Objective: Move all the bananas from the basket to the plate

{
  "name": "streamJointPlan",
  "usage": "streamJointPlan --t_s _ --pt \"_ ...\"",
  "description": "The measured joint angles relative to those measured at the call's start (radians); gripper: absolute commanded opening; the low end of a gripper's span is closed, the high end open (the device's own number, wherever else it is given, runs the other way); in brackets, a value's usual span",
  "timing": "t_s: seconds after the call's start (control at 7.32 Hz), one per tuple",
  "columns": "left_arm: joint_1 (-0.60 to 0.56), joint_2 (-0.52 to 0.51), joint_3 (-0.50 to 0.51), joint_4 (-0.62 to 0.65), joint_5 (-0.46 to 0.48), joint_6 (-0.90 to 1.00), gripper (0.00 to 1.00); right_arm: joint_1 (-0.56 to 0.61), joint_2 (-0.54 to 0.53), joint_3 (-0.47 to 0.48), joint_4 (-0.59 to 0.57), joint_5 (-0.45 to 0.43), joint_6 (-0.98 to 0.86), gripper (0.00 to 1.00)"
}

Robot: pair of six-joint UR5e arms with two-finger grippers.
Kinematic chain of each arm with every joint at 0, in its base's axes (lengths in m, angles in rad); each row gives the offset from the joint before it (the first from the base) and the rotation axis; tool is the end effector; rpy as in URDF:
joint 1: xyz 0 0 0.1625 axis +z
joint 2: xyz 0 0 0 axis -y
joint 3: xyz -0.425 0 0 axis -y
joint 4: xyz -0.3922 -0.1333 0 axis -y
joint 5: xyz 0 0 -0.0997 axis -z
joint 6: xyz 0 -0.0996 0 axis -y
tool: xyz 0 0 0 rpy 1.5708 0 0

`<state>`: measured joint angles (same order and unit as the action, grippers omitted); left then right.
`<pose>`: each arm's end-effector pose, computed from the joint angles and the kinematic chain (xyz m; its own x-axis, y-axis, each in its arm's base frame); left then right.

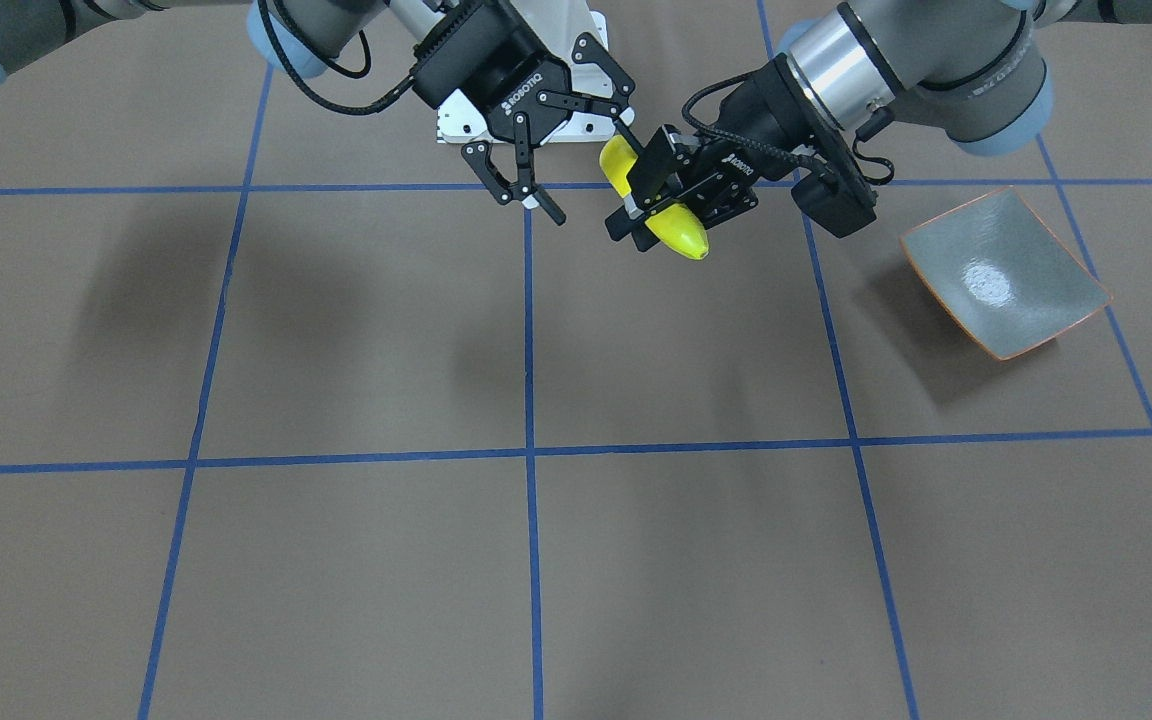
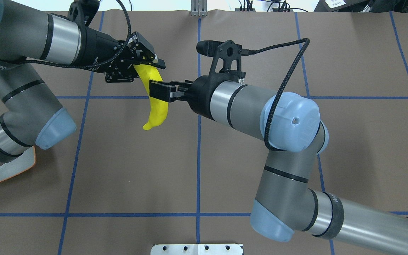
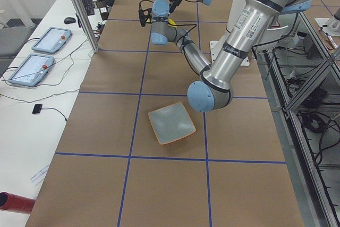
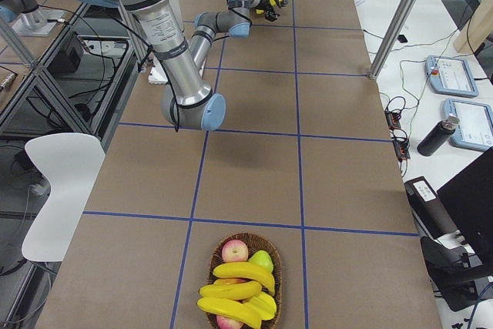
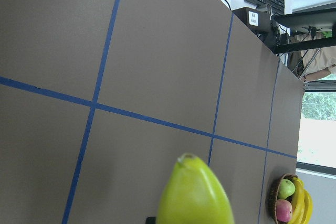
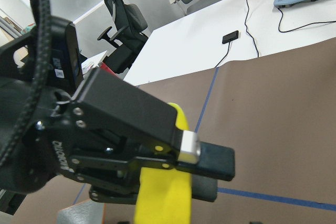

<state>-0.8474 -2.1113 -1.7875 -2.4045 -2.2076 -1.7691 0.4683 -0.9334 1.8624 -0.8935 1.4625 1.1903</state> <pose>0.3296 -0.4851 0.1562 -0.0543 -0.1779 -0.9826 0.2024 0.9616 -0.1852 -0.4553 -0.3918 0.0867 0.1730 -0.3262 0.9293 -0.5179 0.7724 0.3676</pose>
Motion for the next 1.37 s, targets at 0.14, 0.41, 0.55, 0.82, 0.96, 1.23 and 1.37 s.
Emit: streamJointPlan --t_s 0.14,0.41,0.55,0.82,0.96,1.23,1.37 --pt "-0.005 0.021 -0.012 -0.001 -0.001 0.0 0.0 0.033 -0.039 0.002 -0.01 0.022 0.0 1.0" --pt "-0.025 0.131 -0.054 0.002 -0.006 0.008 0.0 0.149 -0.091 0.003 -0.1 0.152 -0.006 1.0" --pt "-0.048 0.198 -0.076 0.003 -0.015 0.013 0.0 0.226 -0.111 0.004 -0.155 0.245 -0.019 1.0" --pt "-0.118 0.35 -0.125 0.005 -0.063 0.063 0.0 0.383 -0.176 0.003 -0.235 0.426 -0.132 1.0" --pt "-0.15 0.436 -0.147 0.005 -0.087 0.12 0.0 0.456 -0.215 0.002 -0.269 0.499 -0.222 1.0" --pt "-0.184 0.596 -0.158 0.007 -0.101 0.29 0.0 0.571 -0.283 0.0 -0.35 0.586 -0.424 1.0" --pt "-0.193 0.666 -0.152 0.012 -0.097 0.389 0.0 0.617 -0.321 -0.003 -0.372 0.612 -0.531 1.0"
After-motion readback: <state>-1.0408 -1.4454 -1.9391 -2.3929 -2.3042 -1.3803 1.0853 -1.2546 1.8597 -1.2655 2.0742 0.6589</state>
